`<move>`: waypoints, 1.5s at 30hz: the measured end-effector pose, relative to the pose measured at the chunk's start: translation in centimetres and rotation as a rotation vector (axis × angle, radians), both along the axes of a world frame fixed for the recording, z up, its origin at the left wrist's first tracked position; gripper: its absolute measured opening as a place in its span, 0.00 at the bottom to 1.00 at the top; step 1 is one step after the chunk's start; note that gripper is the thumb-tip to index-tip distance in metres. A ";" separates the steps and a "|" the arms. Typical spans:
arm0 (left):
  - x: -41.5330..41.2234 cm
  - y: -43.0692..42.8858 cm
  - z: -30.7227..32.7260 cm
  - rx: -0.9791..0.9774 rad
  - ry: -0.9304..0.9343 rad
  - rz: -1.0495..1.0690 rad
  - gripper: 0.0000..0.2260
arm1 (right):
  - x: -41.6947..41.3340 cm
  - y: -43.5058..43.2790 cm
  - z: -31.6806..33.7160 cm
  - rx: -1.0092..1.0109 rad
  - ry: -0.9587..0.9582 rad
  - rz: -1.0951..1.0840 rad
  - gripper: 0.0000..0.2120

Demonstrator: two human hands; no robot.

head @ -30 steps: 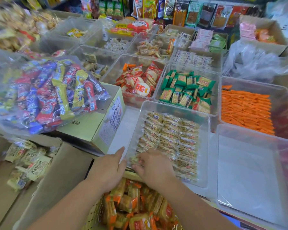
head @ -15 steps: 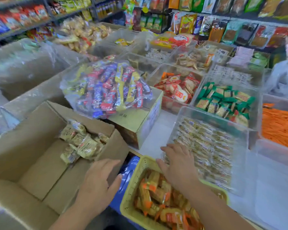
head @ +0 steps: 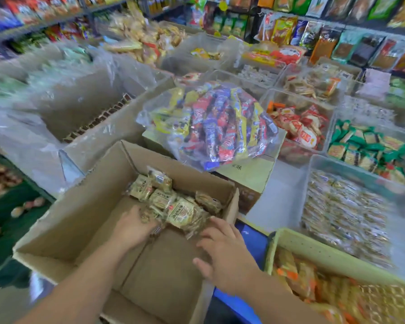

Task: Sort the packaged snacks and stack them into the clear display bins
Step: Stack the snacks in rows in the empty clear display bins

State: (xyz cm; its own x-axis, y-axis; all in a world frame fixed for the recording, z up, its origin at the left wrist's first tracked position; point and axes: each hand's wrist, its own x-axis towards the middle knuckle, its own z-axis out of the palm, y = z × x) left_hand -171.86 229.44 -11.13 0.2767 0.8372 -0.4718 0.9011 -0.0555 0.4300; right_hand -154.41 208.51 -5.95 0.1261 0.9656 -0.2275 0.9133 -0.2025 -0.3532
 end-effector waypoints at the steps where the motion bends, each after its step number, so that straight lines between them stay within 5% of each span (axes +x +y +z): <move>1: 0.3 1.4 -0.4 -0.027 -0.041 0.018 0.32 | -0.2 0.3 -0.3 -0.025 -0.018 -0.014 0.24; 12: 1.4 5.9 -4.7 -0.196 0.005 -0.069 0.36 | -1.6 0.9 0.1 -0.140 0.027 -0.164 0.20; 16: 1.5 5.9 -5.2 -0.248 -0.016 -0.112 0.31 | -1.6 0.7 0.2 -0.145 0.018 -0.186 0.20; 22: 2.7 5.0 -5.6 -0.408 -0.164 0.092 0.16 | -1.9 1.0 0.0 -0.135 0.028 -0.202 0.22; 30: 6.5 2.3 -5.5 -0.602 -0.343 0.203 0.46 | -2.0 1.1 0.3 -0.164 0.030 -0.201 0.22; 40: 5.3 1.4 -6.2 -0.559 -0.408 0.437 0.17 | -1.6 0.4 0.2 -0.179 0.015 -0.218 0.21; 45: 3.5 3.3 -3.6 -0.481 -0.466 0.434 0.27 | -1.8 0.6 0.1 -0.162 0.030 -0.215 0.23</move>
